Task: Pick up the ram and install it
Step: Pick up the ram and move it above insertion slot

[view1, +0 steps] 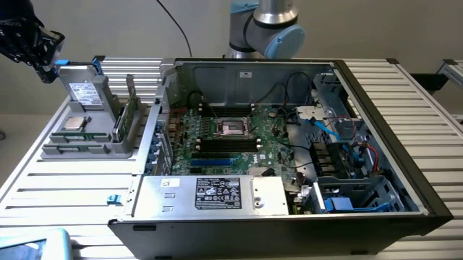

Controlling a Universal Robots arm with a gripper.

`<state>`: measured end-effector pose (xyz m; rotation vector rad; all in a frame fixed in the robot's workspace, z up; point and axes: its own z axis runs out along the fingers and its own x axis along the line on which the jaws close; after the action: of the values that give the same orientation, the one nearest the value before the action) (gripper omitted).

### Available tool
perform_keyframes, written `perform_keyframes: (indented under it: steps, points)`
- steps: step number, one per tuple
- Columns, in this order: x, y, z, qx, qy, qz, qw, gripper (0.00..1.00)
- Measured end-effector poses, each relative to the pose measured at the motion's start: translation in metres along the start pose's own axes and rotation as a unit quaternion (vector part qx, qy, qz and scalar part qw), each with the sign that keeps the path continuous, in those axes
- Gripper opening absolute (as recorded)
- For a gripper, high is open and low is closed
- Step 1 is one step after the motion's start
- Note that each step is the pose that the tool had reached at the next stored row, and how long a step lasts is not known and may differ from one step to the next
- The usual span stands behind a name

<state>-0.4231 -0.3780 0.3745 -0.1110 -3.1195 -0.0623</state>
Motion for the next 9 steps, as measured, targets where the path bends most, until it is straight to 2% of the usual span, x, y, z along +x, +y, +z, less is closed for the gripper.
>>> perform_keyframes:
  steps: [2,5,9]
  points:
    - [0.0001,0.0000,0.0000,0.0001,0.0002,-0.006,1.0000,0.11]
    - [0.0002,0.0000,0.0002,0.0007,0.0012,-0.033,0.9994,0.11]
    - [0.0001,0.0000,0.0002,0.0014,0.0026,-0.069,0.9976,0.11]
